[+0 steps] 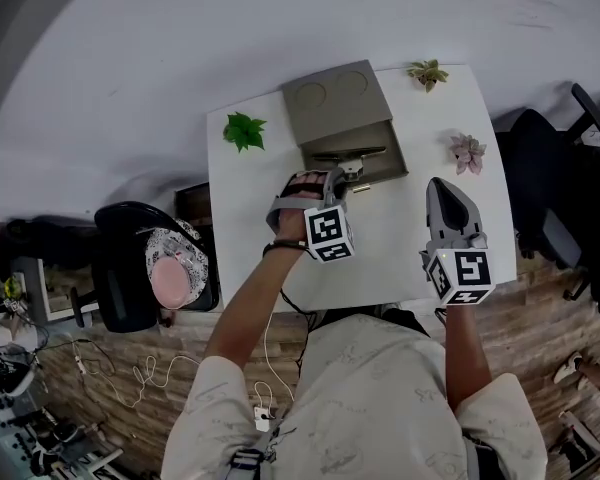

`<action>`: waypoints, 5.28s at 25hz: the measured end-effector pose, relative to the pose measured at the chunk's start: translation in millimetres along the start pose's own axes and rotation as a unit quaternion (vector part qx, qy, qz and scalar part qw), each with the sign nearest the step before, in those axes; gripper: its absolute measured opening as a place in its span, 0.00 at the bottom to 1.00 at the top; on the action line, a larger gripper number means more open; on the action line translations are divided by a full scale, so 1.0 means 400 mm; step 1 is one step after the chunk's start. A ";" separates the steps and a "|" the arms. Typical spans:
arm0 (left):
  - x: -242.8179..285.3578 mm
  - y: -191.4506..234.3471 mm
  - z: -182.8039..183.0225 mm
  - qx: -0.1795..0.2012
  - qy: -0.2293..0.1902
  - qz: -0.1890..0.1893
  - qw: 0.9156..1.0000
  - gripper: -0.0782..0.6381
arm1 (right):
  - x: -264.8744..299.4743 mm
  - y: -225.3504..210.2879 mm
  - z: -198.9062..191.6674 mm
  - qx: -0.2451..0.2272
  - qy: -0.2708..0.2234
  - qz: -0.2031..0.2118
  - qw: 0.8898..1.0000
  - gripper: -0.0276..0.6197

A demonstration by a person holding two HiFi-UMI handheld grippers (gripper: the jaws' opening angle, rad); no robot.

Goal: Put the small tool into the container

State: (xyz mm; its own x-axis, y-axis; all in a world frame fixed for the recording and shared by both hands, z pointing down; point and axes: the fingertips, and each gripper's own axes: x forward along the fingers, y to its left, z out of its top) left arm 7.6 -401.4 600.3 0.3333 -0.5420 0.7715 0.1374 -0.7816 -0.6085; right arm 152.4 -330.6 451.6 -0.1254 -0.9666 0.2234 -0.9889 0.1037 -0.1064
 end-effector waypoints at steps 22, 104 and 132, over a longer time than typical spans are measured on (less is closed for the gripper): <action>-0.195 -0.089 -0.003 -0.129 0.012 0.072 0.989 0.29 | -0.136 0.050 -0.022 -0.022 -0.010 0.052 0.998 0.07; -0.714 -0.250 -0.033 -0.541 -0.253 0.330 0.731 0.26 | -0.393 0.124 -0.098 -0.069 -0.025 0.087 0.994 0.07; -0.718 -0.265 -0.056 -0.546 -0.235 0.329 0.734 0.12 | -0.389 0.147 -0.087 -0.072 -0.028 0.091 0.993 0.07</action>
State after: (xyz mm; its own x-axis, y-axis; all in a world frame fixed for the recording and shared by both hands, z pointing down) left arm -123.6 -169.9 447.2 0.3125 -0.9472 0.0716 -0.9413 -0.3189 -0.1107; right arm 111.0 -166.1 444.5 -0.3023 -0.9400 0.1582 -0.9519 0.3064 0.0014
